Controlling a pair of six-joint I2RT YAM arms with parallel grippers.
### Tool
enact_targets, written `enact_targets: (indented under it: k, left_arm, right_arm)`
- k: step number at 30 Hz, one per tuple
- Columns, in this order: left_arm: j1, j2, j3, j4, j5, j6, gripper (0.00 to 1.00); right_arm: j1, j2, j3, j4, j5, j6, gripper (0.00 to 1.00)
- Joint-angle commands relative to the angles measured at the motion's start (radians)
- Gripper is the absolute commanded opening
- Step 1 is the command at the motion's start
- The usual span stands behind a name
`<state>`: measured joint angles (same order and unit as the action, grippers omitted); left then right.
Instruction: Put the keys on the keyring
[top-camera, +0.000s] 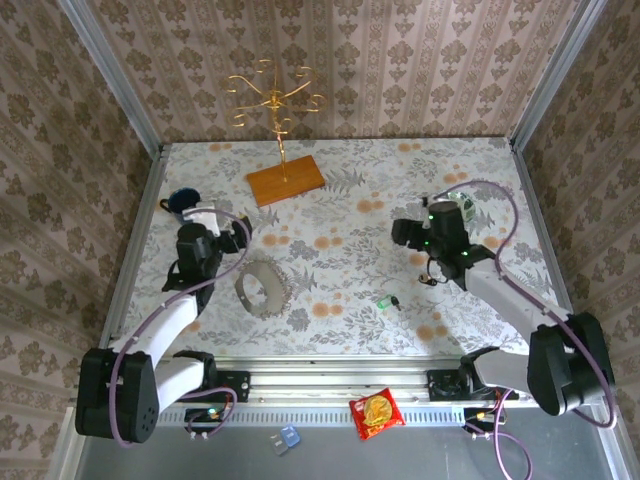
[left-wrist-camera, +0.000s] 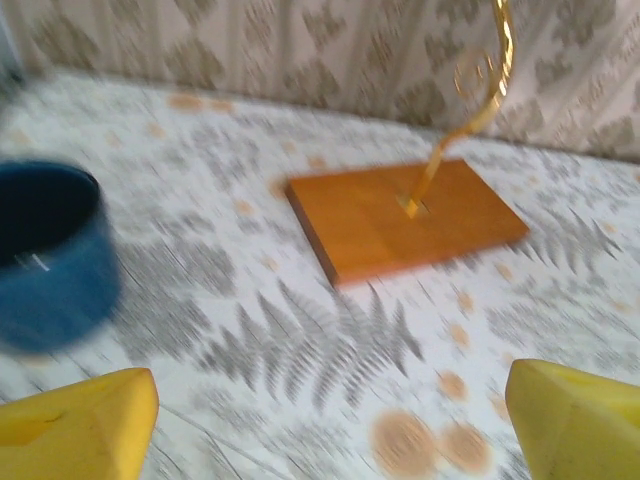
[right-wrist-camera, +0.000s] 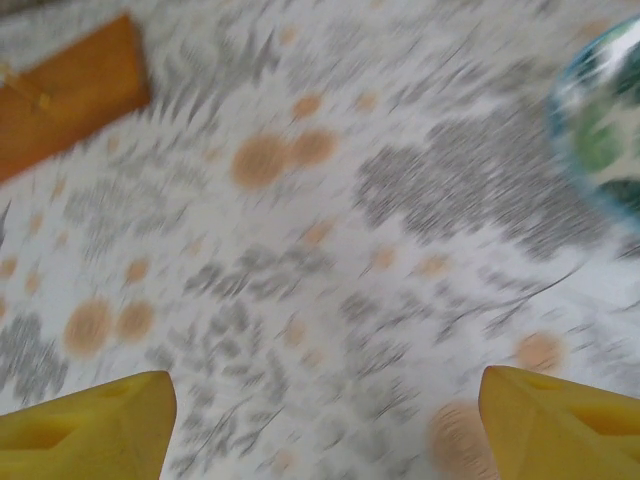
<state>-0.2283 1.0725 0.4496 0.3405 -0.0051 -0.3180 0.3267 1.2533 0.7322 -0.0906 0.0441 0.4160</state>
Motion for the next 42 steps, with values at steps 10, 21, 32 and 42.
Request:
enact_targets:
  k: [10, 21, 32, 42]
  left_arm:
    - [-0.158, -0.132, 0.032, -0.57, -0.128, -0.4, 0.9]
    - [-0.036, -0.274, -0.009, -0.867, -0.085, -0.527, 0.88]
    - [0.031, -0.269, -0.012, -0.871, -0.046, -0.527, 0.84]
    - [0.031, -0.254, -0.084, -0.746, 0.037, -0.575, 0.82]
  right_arm:
    - [0.401, 0.303, 0.288, -0.195, -0.165, -0.063, 0.63]
    - [0.495, 0.634, 0.603, -0.24, -0.245, -0.175, 0.55]
    - [0.514, 0.908, 0.883, -0.312, -0.293, -0.105, 0.49]
    - [0.538, 1.006, 0.994, -0.368, -0.28, -0.111, 0.44]
